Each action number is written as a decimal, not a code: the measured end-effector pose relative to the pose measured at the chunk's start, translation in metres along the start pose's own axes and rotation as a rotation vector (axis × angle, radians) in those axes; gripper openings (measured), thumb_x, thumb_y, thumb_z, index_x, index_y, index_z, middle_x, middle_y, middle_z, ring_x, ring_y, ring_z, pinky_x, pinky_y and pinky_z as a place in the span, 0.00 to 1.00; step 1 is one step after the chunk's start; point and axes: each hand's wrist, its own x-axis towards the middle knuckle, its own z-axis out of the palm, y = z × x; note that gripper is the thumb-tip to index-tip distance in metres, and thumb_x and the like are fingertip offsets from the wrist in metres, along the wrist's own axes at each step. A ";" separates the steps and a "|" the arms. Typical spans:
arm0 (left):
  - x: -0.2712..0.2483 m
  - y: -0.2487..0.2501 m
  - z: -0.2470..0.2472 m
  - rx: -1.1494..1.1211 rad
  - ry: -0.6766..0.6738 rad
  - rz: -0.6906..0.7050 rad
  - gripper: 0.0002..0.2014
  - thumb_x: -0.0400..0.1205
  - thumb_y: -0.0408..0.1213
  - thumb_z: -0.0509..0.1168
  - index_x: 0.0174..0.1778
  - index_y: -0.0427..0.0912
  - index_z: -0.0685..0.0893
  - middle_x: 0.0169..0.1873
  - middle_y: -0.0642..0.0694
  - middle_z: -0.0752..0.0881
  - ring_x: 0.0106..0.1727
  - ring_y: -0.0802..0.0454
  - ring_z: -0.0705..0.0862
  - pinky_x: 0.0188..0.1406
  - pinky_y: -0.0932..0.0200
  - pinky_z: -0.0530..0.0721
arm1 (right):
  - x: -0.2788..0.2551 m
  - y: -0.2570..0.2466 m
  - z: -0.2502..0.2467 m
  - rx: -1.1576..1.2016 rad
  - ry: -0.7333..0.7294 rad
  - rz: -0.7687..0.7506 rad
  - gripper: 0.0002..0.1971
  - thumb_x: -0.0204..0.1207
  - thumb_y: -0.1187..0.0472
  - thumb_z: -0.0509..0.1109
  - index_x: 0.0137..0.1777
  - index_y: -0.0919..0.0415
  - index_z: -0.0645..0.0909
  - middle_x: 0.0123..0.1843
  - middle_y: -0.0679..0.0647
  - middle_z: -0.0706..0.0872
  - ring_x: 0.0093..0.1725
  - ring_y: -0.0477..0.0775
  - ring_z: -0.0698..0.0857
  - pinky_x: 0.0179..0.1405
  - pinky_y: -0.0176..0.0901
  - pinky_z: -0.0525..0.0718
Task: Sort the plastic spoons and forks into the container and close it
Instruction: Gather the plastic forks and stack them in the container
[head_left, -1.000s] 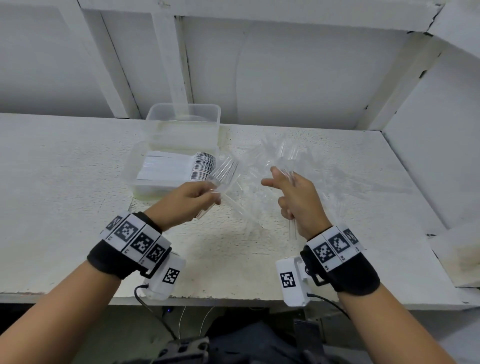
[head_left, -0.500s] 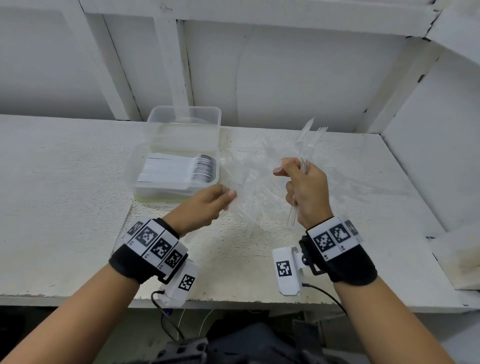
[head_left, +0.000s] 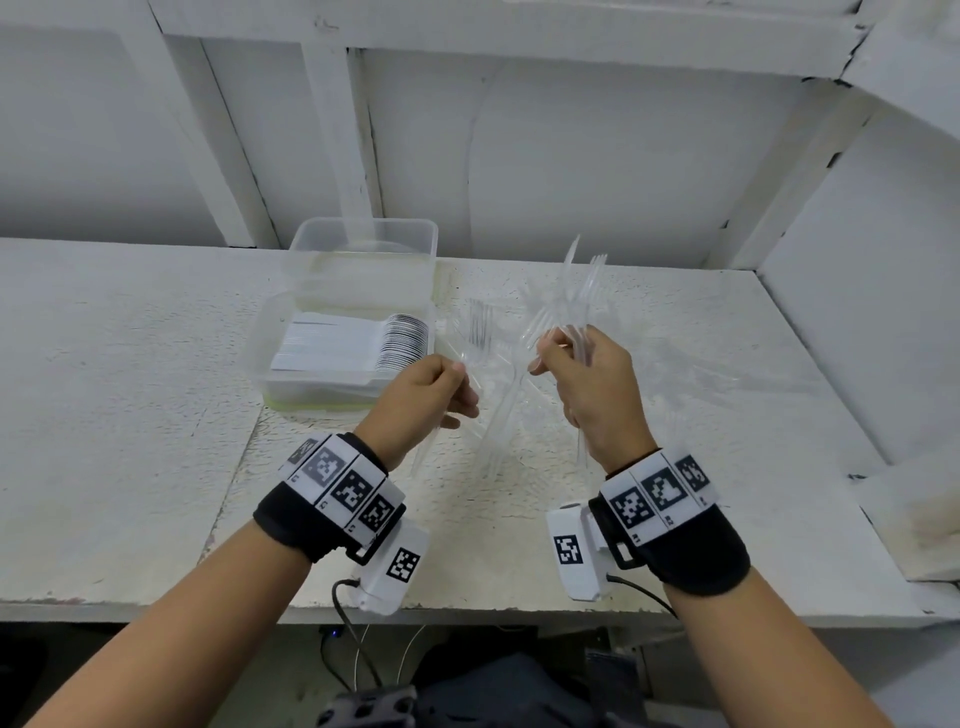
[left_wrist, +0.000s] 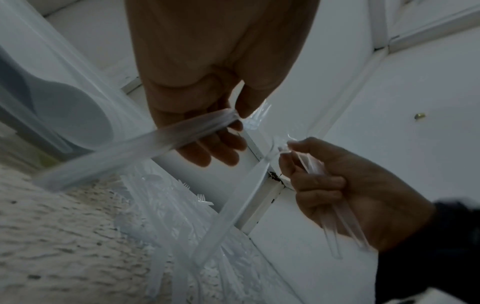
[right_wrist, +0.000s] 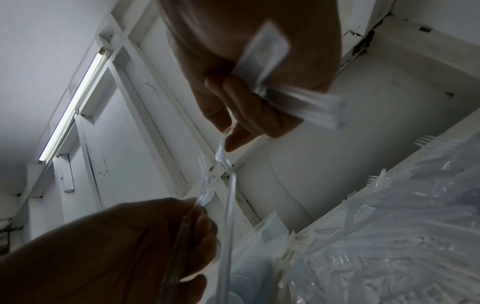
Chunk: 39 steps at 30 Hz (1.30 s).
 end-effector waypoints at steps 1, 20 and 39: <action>0.000 0.001 0.002 0.029 0.003 0.015 0.12 0.87 0.37 0.53 0.38 0.42 0.74 0.31 0.48 0.83 0.32 0.53 0.83 0.34 0.60 0.80 | 0.000 0.001 0.002 -0.023 -0.007 -0.009 0.06 0.79 0.62 0.66 0.40 0.57 0.76 0.38 0.55 0.87 0.17 0.36 0.74 0.16 0.24 0.67; 0.001 -0.006 0.025 0.398 0.089 0.289 0.04 0.87 0.38 0.53 0.48 0.43 0.69 0.38 0.51 0.84 0.45 0.49 0.86 0.47 0.53 0.81 | 0.002 0.005 0.027 0.052 0.063 0.123 0.09 0.73 0.67 0.66 0.33 0.58 0.71 0.38 0.57 0.88 0.15 0.38 0.72 0.23 0.31 0.65; 0.006 -0.001 0.023 -0.288 -0.051 -0.098 0.10 0.87 0.34 0.52 0.43 0.39 0.75 0.36 0.43 0.80 0.36 0.51 0.81 0.36 0.58 0.81 | 0.003 0.024 0.029 -0.064 -0.065 0.062 0.07 0.84 0.55 0.56 0.55 0.56 0.70 0.36 0.47 0.74 0.29 0.44 0.71 0.28 0.36 0.70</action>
